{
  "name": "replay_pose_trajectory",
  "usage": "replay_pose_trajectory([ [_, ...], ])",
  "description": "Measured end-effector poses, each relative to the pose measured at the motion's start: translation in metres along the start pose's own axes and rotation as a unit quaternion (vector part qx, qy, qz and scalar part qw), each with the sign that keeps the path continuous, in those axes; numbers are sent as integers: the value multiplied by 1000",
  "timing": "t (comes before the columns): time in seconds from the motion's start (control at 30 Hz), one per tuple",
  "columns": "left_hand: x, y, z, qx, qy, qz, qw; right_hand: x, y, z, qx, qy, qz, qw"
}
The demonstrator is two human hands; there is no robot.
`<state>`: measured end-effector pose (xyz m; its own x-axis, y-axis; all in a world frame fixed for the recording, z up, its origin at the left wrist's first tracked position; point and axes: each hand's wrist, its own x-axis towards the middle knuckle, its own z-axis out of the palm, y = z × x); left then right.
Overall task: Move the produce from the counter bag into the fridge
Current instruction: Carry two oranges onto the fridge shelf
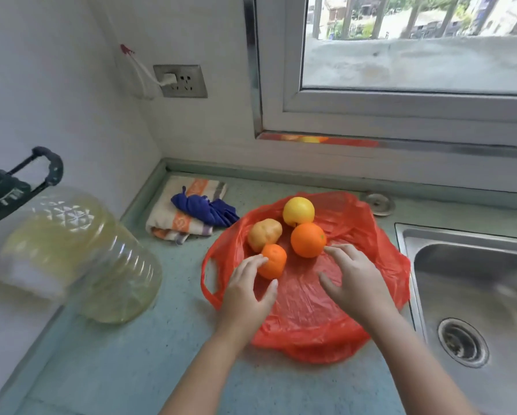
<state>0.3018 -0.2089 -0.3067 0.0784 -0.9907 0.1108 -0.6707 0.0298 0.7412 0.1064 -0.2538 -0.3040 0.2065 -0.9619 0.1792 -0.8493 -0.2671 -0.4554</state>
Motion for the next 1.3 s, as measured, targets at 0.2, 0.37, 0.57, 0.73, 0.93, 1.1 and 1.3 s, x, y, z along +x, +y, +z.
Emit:
replay_pose_trajectory([
  [0.2, 33, -27, 22, 88, -44, 5, 995, 43, 27, 25, 21, -44, 40, 998],
  [0.37, 54, -38, 38, 123, -117, -4, 985, 66, 44, 43, 64, -66, 75, 993],
  [0.57, 67, -49, 44, 153, -158, 12, 975, 80, 53, 66, 101, -98, 111, 984],
  [0.73, 71, -52, 46, 206, -185, 12, 961, 83, 50, 79, 164, -93, 117, 975],
  [0.93, 69, -54, 53, 186, -172, 5, 967, 81, 47, 84, 214, -81, 128, 965],
  [1.1, 59, -54, 58, 95, -147, -41, 984, 70, 53, 68, 200, -86, 132, 967],
  [1.3, 46, -47, 69, -3, -121, -112, 986, 45, 59, 58, 162, -116, 125, 972],
])
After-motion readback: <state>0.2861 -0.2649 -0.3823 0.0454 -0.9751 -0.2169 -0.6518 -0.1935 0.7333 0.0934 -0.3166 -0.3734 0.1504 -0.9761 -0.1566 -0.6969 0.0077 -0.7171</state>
